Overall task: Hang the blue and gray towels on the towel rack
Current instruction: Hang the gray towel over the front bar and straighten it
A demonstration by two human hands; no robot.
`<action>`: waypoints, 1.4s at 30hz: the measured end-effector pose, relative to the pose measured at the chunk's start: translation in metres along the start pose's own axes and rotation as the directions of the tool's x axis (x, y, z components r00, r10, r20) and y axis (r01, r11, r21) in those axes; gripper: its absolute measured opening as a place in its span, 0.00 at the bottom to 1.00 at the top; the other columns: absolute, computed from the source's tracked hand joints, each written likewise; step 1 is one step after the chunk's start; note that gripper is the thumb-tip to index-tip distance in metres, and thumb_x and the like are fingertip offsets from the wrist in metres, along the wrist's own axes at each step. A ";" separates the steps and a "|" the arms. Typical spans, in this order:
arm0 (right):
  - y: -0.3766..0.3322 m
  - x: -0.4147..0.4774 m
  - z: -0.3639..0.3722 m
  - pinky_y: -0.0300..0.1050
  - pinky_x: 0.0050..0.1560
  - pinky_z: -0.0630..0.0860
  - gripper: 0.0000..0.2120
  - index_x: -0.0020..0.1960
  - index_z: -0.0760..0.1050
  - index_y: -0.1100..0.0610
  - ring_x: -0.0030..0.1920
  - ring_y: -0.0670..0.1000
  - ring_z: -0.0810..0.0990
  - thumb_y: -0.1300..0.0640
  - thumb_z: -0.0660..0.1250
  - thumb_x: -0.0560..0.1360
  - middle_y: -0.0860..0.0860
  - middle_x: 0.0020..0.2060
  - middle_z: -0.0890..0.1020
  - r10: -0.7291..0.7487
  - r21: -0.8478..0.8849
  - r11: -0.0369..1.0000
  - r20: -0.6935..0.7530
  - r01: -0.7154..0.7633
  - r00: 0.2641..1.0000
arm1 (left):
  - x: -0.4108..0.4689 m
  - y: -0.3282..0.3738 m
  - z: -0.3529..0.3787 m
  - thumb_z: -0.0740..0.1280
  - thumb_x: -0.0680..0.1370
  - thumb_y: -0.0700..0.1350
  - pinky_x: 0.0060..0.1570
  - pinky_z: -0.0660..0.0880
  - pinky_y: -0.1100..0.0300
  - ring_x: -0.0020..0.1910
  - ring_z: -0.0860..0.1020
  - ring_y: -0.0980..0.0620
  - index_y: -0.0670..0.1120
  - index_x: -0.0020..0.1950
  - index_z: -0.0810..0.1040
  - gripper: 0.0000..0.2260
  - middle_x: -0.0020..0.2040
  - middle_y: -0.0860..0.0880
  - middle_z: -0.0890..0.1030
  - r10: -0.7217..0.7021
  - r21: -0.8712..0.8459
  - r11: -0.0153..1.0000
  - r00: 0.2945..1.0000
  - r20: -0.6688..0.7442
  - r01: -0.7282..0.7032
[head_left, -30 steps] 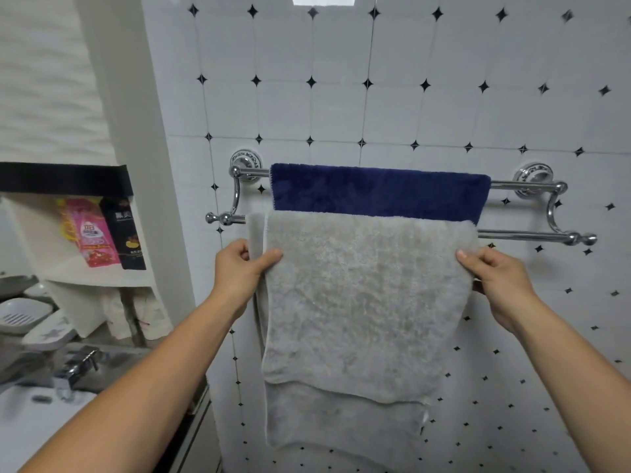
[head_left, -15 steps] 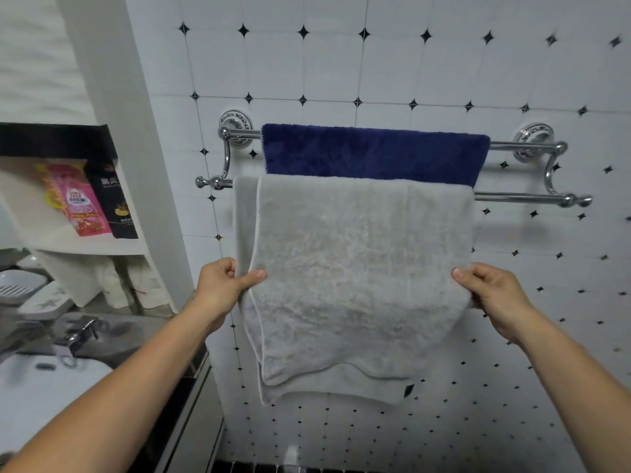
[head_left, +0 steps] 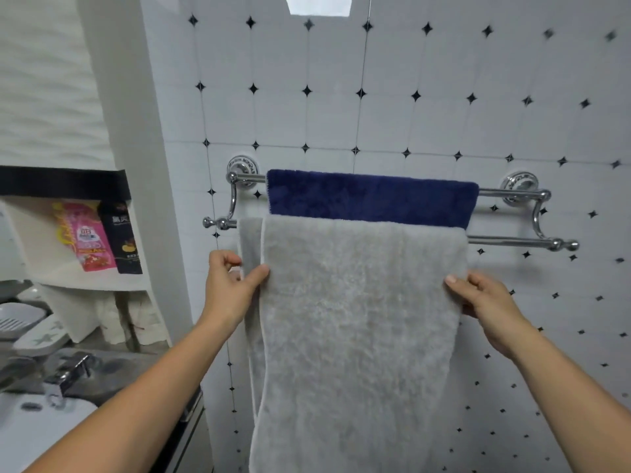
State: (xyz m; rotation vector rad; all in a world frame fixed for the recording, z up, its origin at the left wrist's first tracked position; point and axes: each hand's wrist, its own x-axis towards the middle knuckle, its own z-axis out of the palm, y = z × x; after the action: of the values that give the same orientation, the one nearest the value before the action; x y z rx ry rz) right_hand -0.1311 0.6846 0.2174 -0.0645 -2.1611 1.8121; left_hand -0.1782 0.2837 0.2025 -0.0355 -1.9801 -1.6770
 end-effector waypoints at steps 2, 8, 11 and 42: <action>-0.029 0.007 0.005 0.39 0.37 0.78 0.10 0.43 0.82 0.52 0.40 0.46 0.85 0.45 0.70 0.73 0.47 0.40 0.87 -0.065 0.033 0.997 -0.106 0.069 0.992 | 0.009 0.027 0.008 0.75 0.69 0.54 0.45 0.73 0.60 0.43 0.77 0.56 0.59 0.48 0.71 0.15 0.47 0.60 0.77 0.088 -0.022 0.996 0.996 -0.023 -0.089; -0.077 0.023 0.016 0.35 0.20 0.68 0.11 0.46 0.77 0.59 0.18 0.46 0.73 0.52 0.63 0.79 0.46 0.21 0.77 0.158 0.426 0.902 -0.177 -0.069 0.971 | 0.032 0.061 0.029 0.77 0.66 0.55 0.56 0.76 0.53 0.52 0.79 0.51 0.49 0.49 0.79 0.17 0.49 0.53 0.81 -0.136 -0.101 0.987 0.981 -0.140 0.123; -0.089 0.025 0.013 0.40 0.27 0.76 0.08 0.47 0.78 0.59 0.24 0.49 0.79 0.59 0.61 0.79 0.50 0.26 0.81 0.294 0.489 0.838 -0.034 -0.241 0.955 | 0.044 0.068 0.032 0.79 0.64 0.53 0.50 0.79 0.53 0.47 0.82 0.47 0.47 0.41 0.79 0.14 0.44 0.51 0.83 -0.256 -0.135 0.962 0.956 -0.142 0.237; -0.056 0.026 0.006 0.52 0.47 0.83 0.23 0.63 0.77 0.61 0.51 0.55 0.85 0.57 0.70 0.68 0.58 0.55 0.85 0.224 0.420 0.849 0.263 -0.320 0.938 | 0.056 0.066 -0.028 0.69 0.76 0.41 0.39 0.77 0.55 0.29 0.78 0.52 0.44 0.37 0.77 0.08 0.29 0.53 0.80 -0.265 -0.193 0.935 0.949 0.173 0.297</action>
State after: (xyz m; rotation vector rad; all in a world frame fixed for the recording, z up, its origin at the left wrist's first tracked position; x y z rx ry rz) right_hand -0.1482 0.6745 0.2759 -0.0840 -1.8568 2.5578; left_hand -0.1920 0.2552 0.2879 0.0528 -1.9693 -2.1262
